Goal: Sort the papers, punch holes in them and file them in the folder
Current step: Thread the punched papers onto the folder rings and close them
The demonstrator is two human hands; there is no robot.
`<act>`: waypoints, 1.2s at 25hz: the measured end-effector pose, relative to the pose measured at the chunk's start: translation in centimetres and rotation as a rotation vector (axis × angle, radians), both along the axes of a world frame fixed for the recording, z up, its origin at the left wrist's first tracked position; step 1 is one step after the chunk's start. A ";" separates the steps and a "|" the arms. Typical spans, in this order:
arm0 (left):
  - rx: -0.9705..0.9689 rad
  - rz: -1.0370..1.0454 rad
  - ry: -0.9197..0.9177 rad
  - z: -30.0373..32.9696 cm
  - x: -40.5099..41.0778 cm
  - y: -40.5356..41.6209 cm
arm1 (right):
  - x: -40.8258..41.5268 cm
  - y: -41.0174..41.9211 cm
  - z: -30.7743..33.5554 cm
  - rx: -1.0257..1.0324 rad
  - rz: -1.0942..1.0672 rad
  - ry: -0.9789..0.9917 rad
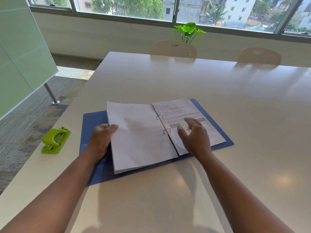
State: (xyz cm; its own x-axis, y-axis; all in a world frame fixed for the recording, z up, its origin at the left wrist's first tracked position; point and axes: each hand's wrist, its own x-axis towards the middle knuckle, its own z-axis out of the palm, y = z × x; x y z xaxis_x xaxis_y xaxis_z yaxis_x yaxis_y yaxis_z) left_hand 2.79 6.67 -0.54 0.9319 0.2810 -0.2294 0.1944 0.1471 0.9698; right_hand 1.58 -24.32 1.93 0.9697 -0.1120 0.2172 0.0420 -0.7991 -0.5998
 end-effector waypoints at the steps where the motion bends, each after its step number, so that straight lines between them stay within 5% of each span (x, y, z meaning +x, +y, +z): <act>1: 0.007 0.000 -0.005 0.1 -0.1 -0.1 | 0.2 -1.4 -0.4 -0.088 -0.069 0.074; 5: 0.020 0.011 -0.015 -0.1 -0.1 -0.3 | 0.4 -5.0 -1.8 -0.312 -0.261 0.267; 11: 0.022 -0.001 -0.026 0.0 -0.2 -0.3 | -0.2 -7.3 -2.6 -0.376 -0.437 0.349; 20: 0.124 0.053 -0.079 -0.3 -0.2 -0.5 | -0.8 -7.4 -3.5 -0.406 -0.377 0.403; 30: 0.250 0.024 -0.134 -1.2 -0.2 -0.5 | -0.6 -6.3 -2.2 0.036 -0.344 0.155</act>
State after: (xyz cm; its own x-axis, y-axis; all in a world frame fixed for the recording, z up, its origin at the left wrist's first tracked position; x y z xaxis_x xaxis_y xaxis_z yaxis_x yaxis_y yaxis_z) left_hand 2.56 6.17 -1.73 0.9416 0.3357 -0.0258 0.0615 -0.0964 0.9934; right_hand 0.99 -30.67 -0.25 0.8951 -0.4417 0.0611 -0.3183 -0.7289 -0.6061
